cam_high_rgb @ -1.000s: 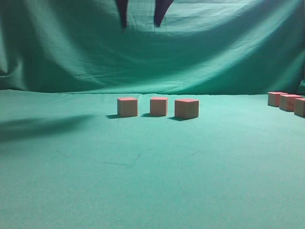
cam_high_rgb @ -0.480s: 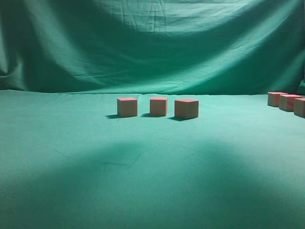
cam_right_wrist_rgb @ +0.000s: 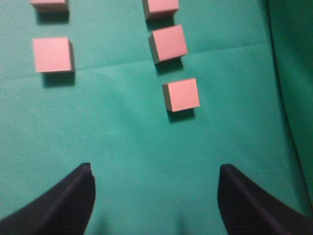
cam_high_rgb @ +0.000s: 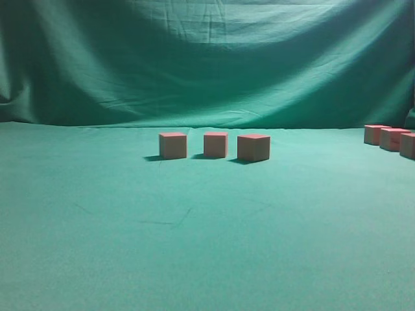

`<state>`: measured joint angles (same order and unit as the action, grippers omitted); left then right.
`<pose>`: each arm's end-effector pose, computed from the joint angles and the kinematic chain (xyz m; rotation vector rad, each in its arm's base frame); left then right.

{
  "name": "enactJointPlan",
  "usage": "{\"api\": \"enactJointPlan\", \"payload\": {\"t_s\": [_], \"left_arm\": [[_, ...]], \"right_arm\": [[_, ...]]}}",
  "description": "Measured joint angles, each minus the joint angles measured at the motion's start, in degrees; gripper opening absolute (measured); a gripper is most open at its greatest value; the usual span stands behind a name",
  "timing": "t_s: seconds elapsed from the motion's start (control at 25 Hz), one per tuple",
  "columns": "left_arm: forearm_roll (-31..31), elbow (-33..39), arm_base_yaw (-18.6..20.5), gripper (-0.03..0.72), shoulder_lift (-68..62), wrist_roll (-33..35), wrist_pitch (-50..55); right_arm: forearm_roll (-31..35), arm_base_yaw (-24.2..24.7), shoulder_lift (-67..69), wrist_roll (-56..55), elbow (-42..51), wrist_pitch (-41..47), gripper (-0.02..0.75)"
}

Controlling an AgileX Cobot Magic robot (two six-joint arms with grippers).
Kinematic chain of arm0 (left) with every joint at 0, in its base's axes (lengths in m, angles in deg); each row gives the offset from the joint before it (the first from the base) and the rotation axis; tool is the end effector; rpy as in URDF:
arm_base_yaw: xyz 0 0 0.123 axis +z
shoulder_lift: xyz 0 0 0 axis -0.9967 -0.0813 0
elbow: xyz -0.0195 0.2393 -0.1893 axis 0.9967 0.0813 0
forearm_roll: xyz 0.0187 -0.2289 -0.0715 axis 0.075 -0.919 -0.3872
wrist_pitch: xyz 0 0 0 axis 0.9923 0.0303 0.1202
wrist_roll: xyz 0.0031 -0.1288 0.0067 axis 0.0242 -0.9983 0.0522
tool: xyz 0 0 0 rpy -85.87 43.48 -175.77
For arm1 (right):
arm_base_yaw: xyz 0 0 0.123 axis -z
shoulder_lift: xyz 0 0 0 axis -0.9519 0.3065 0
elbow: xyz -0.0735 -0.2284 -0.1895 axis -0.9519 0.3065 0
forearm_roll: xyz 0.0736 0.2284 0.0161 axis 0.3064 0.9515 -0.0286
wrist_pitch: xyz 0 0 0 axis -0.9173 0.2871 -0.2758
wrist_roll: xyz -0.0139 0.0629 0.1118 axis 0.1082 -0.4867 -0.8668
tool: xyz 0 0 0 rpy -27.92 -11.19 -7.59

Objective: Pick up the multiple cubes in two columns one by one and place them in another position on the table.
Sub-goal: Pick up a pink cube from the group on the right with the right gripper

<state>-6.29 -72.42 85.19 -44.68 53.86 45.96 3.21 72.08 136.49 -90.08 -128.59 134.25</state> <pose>0.0573 0.0008 0.1674 0.0234 1.8330 0.0247 0.3114 -0.0263 0.2854 0.1811 2.8892 -0.2836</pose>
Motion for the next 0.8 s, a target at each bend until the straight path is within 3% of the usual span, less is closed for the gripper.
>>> {"api": "enactJointPlan", "payload": {"t_s": [0.2,0.4,0.8], "left_arm": [[0.0,0.0,0.0,0.0,0.0,0.0,0.0],[0.0,0.0,0.0,0.0,0.0,0.0,0.0],[0.0,0.0,0.0,0.0,0.0,0.0,0.0]], "right_arm": [[2.91,6.16,-0.13,4.1,7.68,-8.74,0.538],[2.95,10.64,-0.13,7.26,8.64,-14.98,0.538],[7.47,11.83,10.63,16.25,8.64,-18.68,0.538]]}}
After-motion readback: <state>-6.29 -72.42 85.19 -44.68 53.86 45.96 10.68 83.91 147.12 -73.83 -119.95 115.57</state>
